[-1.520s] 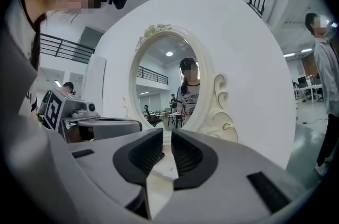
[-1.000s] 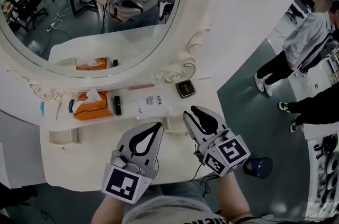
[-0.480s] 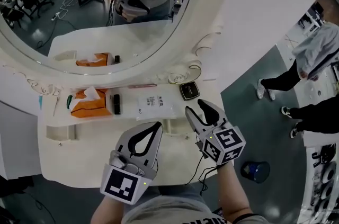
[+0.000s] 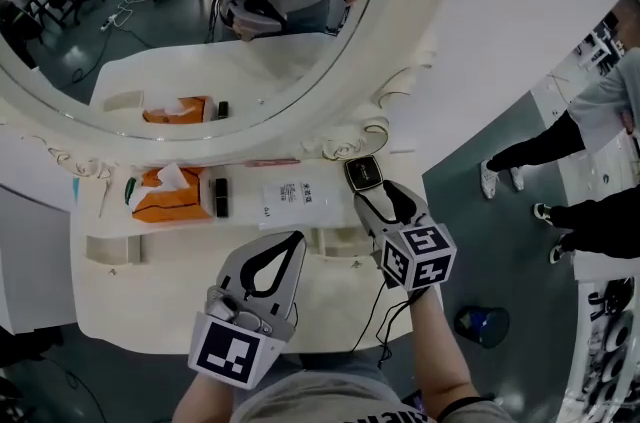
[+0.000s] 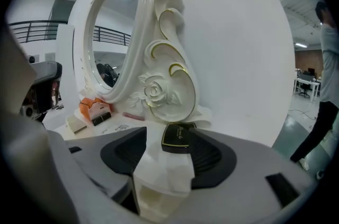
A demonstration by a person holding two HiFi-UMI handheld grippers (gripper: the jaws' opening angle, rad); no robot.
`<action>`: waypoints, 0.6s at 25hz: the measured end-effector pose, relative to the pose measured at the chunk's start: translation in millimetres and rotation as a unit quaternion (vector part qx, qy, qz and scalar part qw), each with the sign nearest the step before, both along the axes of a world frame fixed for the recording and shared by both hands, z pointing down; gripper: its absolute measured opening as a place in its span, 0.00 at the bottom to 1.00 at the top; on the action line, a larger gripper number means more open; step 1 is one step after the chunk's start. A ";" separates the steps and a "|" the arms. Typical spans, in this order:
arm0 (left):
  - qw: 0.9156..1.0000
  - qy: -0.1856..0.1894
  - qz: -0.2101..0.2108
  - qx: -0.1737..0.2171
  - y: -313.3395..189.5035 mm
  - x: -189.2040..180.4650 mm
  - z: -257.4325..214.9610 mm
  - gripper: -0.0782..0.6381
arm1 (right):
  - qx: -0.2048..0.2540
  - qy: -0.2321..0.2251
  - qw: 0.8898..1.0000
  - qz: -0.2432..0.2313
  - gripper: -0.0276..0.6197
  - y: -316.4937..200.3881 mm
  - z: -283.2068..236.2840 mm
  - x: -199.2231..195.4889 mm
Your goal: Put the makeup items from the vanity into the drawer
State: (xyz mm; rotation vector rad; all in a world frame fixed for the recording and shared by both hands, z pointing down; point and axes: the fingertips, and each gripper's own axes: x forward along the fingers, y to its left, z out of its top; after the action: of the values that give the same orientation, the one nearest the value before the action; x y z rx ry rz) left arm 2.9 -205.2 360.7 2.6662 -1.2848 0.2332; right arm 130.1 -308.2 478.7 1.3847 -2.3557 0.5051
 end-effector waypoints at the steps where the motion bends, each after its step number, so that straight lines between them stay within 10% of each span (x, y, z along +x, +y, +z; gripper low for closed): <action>1: 1.000 -0.001 -0.001 -0.001 -0.8 -1.0 0.6 0.12 | -0.004 0.004 1.000 0.002 0.47 -2.0 3.0 1.2; 15: 1.000 -0.001 -0.016 -0.013 -10.6 -13.2 9.6 0.12 | -0.040 0.050 0.998 0.018 0.56 -21.6 31.8 4.5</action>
State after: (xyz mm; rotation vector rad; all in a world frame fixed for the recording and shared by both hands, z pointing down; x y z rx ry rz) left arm -10.3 -215.8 370.2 2.6215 -1.3156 0.2453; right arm 134.6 -329.8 510.5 1.3844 -2.2101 0.5220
